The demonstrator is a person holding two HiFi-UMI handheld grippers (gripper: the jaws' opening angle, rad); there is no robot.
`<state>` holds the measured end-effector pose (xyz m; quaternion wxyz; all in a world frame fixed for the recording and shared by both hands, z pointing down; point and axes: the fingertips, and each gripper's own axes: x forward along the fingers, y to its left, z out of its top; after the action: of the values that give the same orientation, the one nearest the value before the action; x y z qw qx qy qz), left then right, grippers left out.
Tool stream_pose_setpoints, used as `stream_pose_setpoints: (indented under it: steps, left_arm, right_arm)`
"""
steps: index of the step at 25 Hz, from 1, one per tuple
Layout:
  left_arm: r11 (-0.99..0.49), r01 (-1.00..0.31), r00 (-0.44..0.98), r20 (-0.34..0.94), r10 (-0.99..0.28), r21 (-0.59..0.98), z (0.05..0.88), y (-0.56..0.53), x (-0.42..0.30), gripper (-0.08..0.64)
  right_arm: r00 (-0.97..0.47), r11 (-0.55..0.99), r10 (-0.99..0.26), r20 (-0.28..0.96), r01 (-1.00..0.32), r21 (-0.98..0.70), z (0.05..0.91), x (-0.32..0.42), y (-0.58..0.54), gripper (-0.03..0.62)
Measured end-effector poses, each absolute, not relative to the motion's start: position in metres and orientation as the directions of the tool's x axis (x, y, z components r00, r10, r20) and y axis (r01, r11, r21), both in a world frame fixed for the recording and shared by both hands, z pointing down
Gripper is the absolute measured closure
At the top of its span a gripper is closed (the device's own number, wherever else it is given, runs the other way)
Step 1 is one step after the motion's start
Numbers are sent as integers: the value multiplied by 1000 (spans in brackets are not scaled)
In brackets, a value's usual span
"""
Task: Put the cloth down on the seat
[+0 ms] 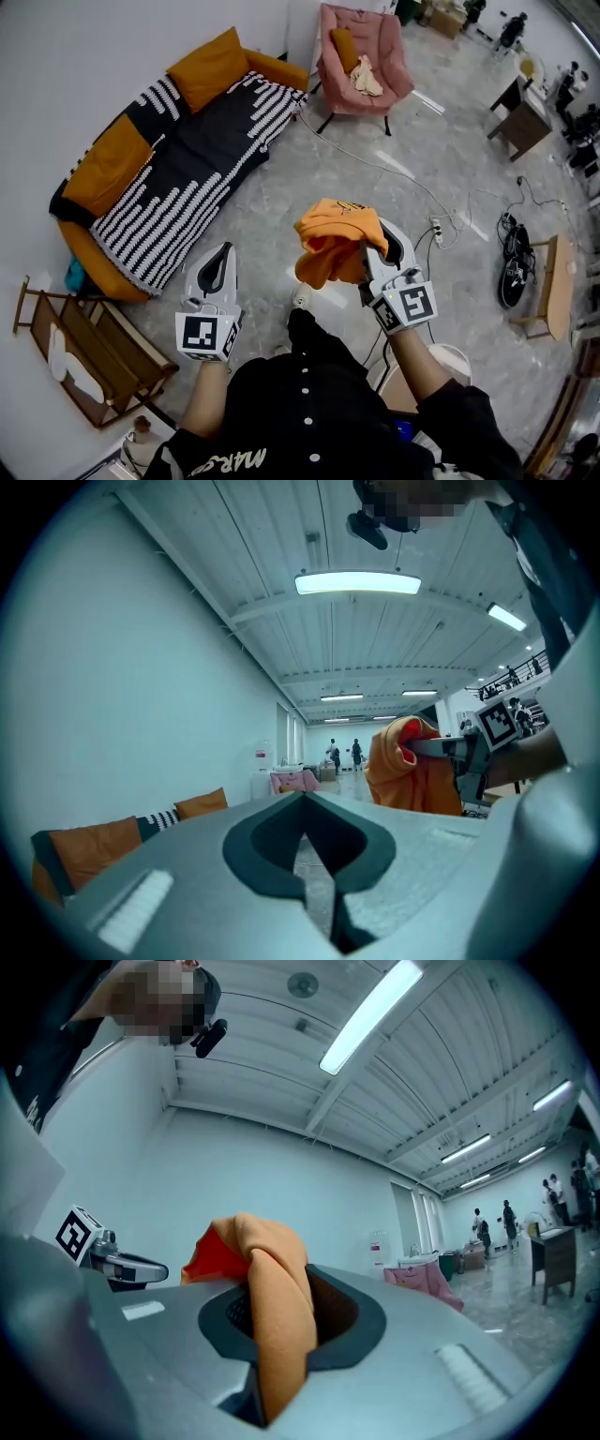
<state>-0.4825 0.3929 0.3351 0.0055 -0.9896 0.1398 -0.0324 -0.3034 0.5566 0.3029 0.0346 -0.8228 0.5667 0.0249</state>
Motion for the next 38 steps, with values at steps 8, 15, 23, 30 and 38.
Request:
stream_pose_setpoints:
  steps: [8, 15, 23, 30, 38]
  left_arm:
    - [-961, -273, 960, 58, -274, -37, 326, 357, -426, 558]
    - [-956, -289, 954, 70, -291, -39, 319, 328, -386, 558]
    - [-947, -317, 944, 76, -320, -47, 327, 296, -338, 558]
    - [-946, -322, 944, 67, -324, -41, 326, 282, -288, 558]
    - [-945, -324, 943, 61, -326, -39, 327, 280, -254, 558]
  right_arm:
    - [352, -352, -929, -109, -936, -20, 288, -248, 518, 511]
    - [356, -352, -930, -96, -934, -53, 288, -202, 489, 511]
    - [327, -325, -941, -92, -945, -33, 294, -150, 456, 511]
    - [307, -306, -946, -104, -952, -26, 295, -107, 436, 511]
    - [321, -317, -942, -94, -947, -50, 299, -72, 427, 511]
